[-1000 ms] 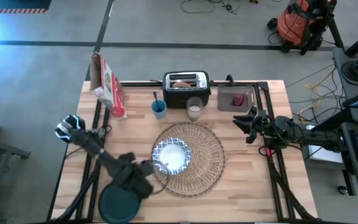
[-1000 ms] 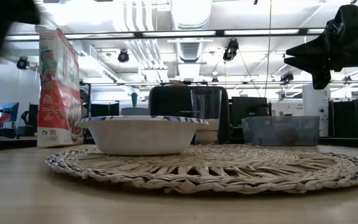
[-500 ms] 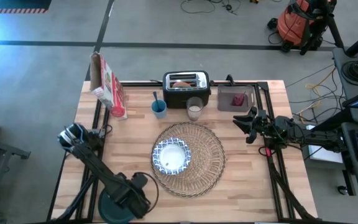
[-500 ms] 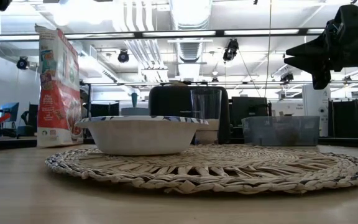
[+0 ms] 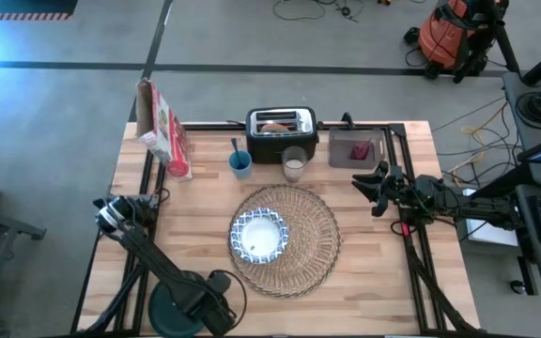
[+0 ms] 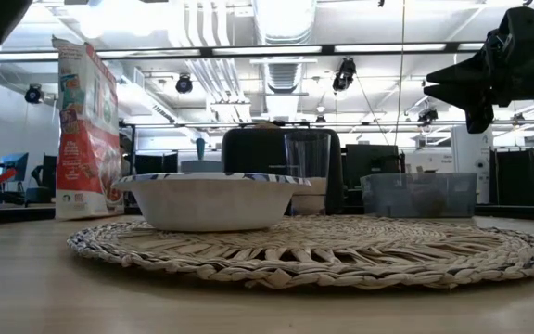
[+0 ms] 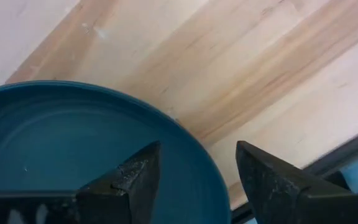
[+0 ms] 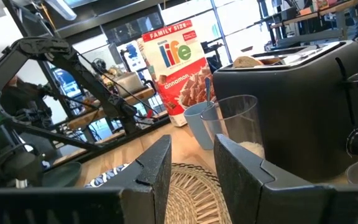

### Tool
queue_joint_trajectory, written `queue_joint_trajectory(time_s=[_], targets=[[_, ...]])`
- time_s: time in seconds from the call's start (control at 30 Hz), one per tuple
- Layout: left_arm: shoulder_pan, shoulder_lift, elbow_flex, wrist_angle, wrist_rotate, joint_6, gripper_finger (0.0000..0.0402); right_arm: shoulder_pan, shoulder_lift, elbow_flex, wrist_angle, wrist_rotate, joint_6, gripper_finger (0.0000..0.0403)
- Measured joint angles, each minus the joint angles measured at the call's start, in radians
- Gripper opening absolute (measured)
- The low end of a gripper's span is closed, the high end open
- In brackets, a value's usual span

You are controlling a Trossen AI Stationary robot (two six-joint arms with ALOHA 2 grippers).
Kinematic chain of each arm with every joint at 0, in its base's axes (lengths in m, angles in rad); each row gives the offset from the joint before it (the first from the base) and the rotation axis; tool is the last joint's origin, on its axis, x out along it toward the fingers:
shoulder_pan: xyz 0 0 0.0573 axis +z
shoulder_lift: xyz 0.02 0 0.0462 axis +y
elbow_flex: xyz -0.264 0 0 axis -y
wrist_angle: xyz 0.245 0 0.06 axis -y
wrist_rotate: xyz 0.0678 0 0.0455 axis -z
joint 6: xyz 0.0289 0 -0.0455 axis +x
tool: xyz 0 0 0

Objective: Arrange a breakfast setting
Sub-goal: Put the black plate on the brown mat

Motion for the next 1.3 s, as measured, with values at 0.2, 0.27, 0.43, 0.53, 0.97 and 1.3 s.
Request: queue_joint_trajectory(time_s=[0.2, 0.27, 0.43, 0.53, 0.97, 1.3], targets=[[0.000, 0.036, 0.000, 0.008, -0.007, 0.034, 0.0187, 0.000, 0.000, 0.000, 0.000, 0.000, 0.000, 0.0112], [0.000, 0.046, 0.000, 0.010, -0.008, 0.041, 0.0182, 0.000, 0.000, 0.000, 0.000, 0.000, 0.000, 0.0112], [-0.005, 0.066, 0.001, 0.009, -0.008, 0.070, 0.0158, 0.000, 0.000, 0.000, 0.000, 0.000, 0.000, 0.0112], [-0.005, 0.074, 0.001, 0.009, -0.007, 0.107, 0.0134, 0.000, 0.000, 0.000, 0.000, 0.000, 0.000, 0.0112], [-0.005, 0.071, 0.007, -0.009, 0.017, 0.166, 0.0007, 0.000, 0.000, 0.000, 0.000, 0.000, 0.000, 0.0112], [-0.009, 0.079, 0.140, -0.144, 0.025, 0.197, 0.0003, 0.000, 0.000, 0.000, 0.000, 0.000, 0.000, 0.0112]])
